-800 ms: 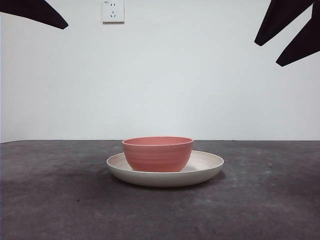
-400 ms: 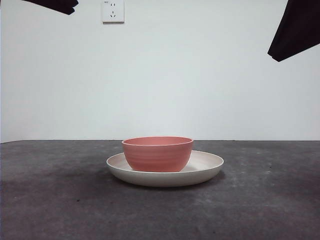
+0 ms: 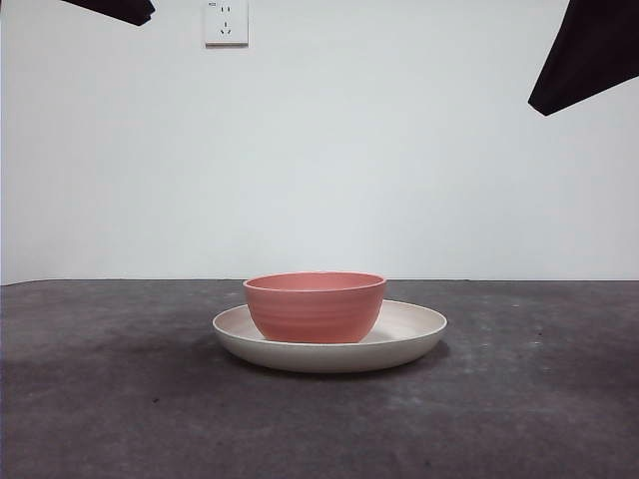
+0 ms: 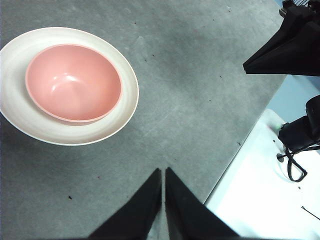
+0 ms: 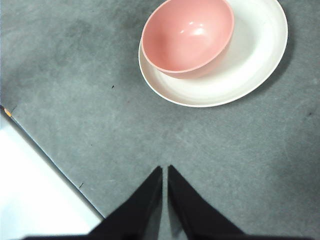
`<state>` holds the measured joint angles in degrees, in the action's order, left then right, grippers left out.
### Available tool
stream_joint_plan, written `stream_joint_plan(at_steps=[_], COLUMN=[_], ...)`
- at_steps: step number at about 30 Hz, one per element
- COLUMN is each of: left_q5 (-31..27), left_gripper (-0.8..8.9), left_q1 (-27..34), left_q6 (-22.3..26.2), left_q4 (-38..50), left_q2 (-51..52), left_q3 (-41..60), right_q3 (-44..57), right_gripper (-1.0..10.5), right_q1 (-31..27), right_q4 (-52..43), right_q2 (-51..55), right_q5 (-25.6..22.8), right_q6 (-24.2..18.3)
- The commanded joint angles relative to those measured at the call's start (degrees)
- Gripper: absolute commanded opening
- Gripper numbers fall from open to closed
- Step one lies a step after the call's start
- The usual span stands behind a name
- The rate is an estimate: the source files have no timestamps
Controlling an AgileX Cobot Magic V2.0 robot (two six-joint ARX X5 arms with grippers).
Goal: Place the red bowl on the white plate
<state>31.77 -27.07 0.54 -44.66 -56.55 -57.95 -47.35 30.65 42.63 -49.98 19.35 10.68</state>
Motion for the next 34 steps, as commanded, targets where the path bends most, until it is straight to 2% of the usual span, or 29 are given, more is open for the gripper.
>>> stream_joint_plan(at_steps=[1, 13, 14, 16, 19, 23, 28, 31, 34], left_q5=[0.39, 0.39, 0.28, -1.49, -2.99, -4.61, -15.74, -22.43, -26.75], left_gripper=[0.11, 0.11, 0.11, 0.11, 0.11, 0.11, 0.11, 0.11, 0.11], left_q1=[-0.33, -0.2, -0.11, 0.98, 5.07, 14.19, 24.5, 27.85, 29.75], left_q6=[0.31, 0.28, 1.4, 6.69, 10.03, 9.84, 7.1, 6.36, 5.6], left_q4=[0.55, 0.46, 0.52, 1.14, 8.35, 23.82, 36.63, 37.83, 37.83], left_q2=[-0.31, 1.03, 2.05, 4.5, 9.99, 19.28, 32.54, 39.21, 44.48], left_q3=[-0.48, -0.48, -0.48, -0.44, 0.85, 6.82, 17.68, 23.56, 29.03], right_q3=[-0.61, -0.61, -0.61, -0.63, -0.63, -0.63, -0.63, -0.63, -0.63], right_gripper=[0.1, 0.1, 0.1, 0.1, 0.1, 0.1, 0.1, 0.1, 0.1], right_q1=[0.35, 0.35, 0.35, 0.35, 0.35, 0.35, 0.35, 0.35, 0.35], right_q4=[-0.48, -0.48, -0.48, -0.48, -0.48, -0.5, -0.5, -0.5, -0.5], right_q2=[-0.42, -0.42, -0.42, -0.42, -0.42, -0.42, -0.42, -0.42, -0.42], right_q5=[0.09, 0.09, 0.09, 0.09, 0.09, 0.09, 0.09, 0.09, 0.09], right_q6=[-0.61, -0.61, -0.61, -0.61, -0.61, -0.61, -0.61, -0.61, -0.61])
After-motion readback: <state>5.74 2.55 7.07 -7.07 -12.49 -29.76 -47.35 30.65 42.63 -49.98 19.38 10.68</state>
